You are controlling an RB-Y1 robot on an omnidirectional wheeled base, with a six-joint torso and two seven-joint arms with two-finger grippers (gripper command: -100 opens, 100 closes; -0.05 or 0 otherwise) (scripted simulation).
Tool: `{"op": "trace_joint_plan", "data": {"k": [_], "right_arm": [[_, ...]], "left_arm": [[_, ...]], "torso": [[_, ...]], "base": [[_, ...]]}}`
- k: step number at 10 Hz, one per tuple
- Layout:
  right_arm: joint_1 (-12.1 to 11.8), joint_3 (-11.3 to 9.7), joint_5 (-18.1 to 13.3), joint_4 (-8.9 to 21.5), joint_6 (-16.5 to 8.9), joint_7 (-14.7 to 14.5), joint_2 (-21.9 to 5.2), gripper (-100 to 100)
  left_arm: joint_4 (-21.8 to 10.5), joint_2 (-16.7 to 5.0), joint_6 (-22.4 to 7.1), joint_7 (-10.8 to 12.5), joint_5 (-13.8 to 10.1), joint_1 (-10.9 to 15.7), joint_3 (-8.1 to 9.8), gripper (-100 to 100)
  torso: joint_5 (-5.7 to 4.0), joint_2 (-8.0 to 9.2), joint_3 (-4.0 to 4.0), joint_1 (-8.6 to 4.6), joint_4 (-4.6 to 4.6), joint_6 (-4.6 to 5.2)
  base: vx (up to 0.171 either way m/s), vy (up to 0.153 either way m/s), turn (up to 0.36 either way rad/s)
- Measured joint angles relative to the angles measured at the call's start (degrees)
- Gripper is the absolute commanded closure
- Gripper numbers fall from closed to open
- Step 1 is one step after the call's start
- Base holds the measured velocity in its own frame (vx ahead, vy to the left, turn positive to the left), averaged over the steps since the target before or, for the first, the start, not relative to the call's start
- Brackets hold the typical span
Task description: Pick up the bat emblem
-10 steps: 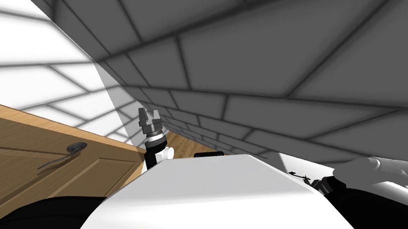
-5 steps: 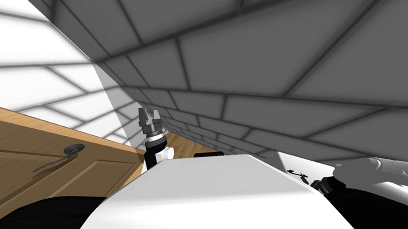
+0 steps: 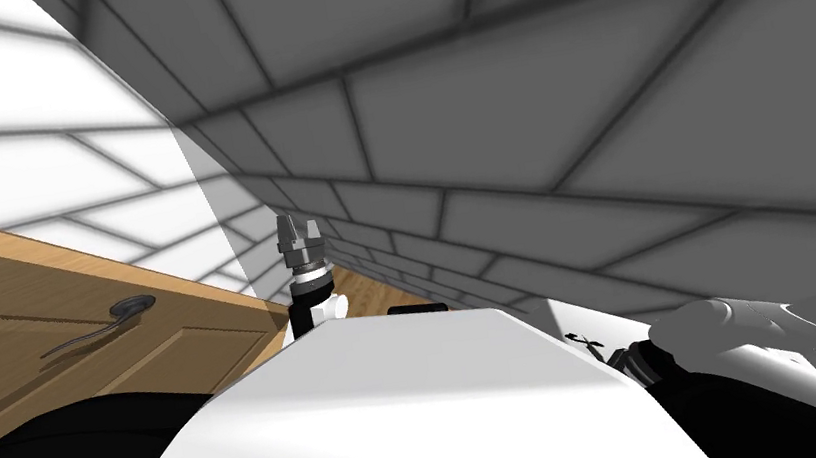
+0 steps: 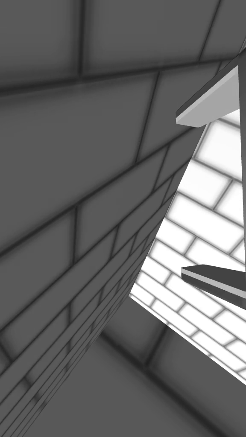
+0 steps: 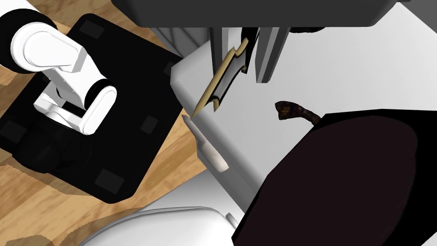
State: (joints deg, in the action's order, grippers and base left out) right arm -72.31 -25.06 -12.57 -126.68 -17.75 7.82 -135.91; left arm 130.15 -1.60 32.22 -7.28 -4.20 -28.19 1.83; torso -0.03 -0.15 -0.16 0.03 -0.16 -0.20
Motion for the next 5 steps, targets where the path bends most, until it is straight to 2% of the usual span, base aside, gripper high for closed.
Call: {"op": "trace_joint_plan", "data": {"k": [2, 4, 5], "right_arm": [[1.4, -0.5, 0.5, -2.0, -0.8, 1.0, -2.5, 100], [3.6, -2.0, 0.5, -3.9, -1.2, 2.0, -4.6, 100], [3.7, -2.1, 0.5, -4.0, -1.2, 2.1, -4.7, 0]], "left_arm": [[0.0, 0.0, 0.0, 0.0, 0.0, 0.0, 0.00, 0], [0.0, 0.0, 0.0, 0.0, 0.0, 0.0, 0.00, 0], [0.0, 0.0, 0.0, 0.0, 0.0, 0.0, 0.00, 0]], "torso": [[0.00, 0.00, 0.00, 0.01, 0.00, -0.04], [-0.01, 0.01, 0.00, 0.00, 0.00, -0.04], [-0.03, 0.01, 0.00, 0.00, 0.00, -0.05]], "base": [[-0.004, -0.020, -0.057], [0.000, -0.017, -0.033], [0.000, 0.000, 0.000]]}}
